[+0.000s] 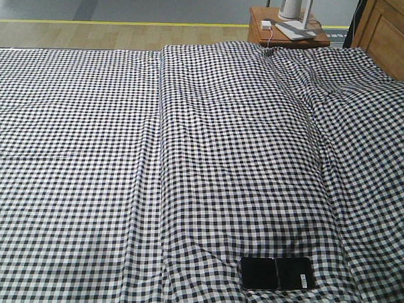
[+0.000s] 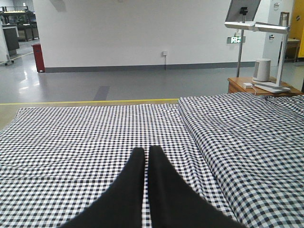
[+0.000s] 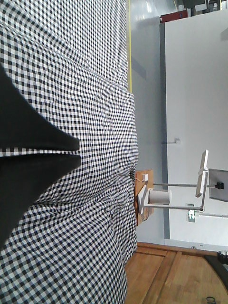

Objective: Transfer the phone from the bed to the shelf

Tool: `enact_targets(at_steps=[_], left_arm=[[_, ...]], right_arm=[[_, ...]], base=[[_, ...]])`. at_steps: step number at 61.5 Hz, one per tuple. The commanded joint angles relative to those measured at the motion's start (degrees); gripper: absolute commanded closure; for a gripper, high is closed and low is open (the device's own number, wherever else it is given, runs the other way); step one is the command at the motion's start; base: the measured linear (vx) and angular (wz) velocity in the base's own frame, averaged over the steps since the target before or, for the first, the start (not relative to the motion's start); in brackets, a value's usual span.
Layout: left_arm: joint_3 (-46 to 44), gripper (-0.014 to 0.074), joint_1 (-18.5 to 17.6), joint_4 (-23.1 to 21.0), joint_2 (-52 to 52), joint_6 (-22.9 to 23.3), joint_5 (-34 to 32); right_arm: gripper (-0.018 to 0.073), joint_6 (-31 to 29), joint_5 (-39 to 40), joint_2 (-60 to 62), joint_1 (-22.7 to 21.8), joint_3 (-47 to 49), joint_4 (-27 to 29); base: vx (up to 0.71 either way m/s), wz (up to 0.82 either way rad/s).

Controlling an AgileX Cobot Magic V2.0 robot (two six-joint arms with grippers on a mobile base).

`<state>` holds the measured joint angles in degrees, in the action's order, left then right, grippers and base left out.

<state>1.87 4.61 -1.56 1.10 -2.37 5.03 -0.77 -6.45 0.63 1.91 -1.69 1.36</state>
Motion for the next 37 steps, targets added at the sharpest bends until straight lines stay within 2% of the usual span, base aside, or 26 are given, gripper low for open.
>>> enact_targets(at_steps=[1, 11, 24, 37], left_arm=[[-1.4, 0.0595, -0.3, -0.6, 0.4, 0.5, -4.1], [-1.4, 0.0595, -0.3, -0.6, 0.4, 0.5, -4.1], [-1.4, 0.0595, -0.3, -0.6, 0.4, 0.5, -4.1], [-1.4, 0.0595, -0.3, -0.6, 0.4, 0.5, -4.1]], right_arm=[[0.0564, -0.6, 4.7, 0.7, -0.2, -0.5, -0.7], [0.0564, -0.6, 11.3, 0.7, -0.2, -0.4, -0.7], [0.0564, -0.6, 29.5, 0.7, -0.2, 0.6, -0.7], [0.0564, -0.7, 27.2, 0.7, -0.2, 10.9, -0.7]], base=[[0.00, 0.00], [0.00, 0.00], [0.00, 0.00], [0.00, 0.00]])
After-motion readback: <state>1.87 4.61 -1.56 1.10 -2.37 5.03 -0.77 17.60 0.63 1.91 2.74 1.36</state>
